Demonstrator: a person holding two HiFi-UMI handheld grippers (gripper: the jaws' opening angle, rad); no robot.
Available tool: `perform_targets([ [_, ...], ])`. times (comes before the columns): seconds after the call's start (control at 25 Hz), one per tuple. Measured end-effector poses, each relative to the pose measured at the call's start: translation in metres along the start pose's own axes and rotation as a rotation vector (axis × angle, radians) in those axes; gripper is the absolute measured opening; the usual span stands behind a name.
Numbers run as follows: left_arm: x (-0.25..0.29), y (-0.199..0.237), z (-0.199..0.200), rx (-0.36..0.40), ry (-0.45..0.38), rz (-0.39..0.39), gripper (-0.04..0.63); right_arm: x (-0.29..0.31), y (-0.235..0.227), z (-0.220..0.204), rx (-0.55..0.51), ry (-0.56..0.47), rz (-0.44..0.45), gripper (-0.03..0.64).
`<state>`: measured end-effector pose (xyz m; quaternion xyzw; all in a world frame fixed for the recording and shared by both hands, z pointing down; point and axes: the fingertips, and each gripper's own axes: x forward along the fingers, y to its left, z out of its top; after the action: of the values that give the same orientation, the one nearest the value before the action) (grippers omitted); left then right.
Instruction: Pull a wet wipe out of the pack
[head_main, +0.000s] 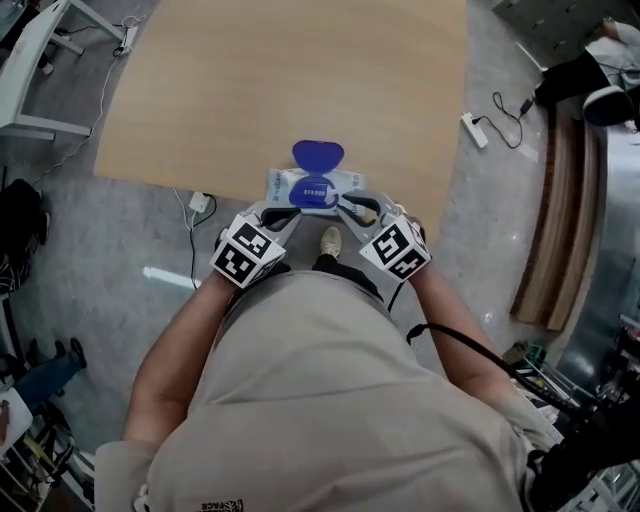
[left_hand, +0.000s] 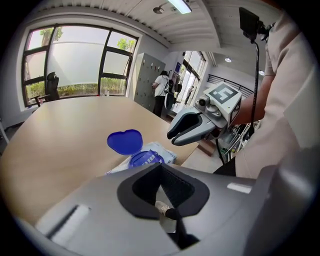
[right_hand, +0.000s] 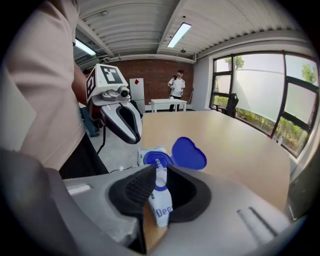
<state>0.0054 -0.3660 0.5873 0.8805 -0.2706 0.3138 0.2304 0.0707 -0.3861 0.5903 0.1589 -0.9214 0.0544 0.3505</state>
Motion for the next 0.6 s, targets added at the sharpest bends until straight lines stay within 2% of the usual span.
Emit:
perform_targets([
  [0.24,0.017,0.019,-0.008,-0.029,0.061,0.027,0.006,0.026,-0.012,-0.010,-0.100,0.085,0.068,0.078],
  [0.6,0.045,0.031,-0.024,-0.058,0.134,0.044,0.006,0.051,-0.023,-0.029,-0.156,0.144,0.191,0.089],
])
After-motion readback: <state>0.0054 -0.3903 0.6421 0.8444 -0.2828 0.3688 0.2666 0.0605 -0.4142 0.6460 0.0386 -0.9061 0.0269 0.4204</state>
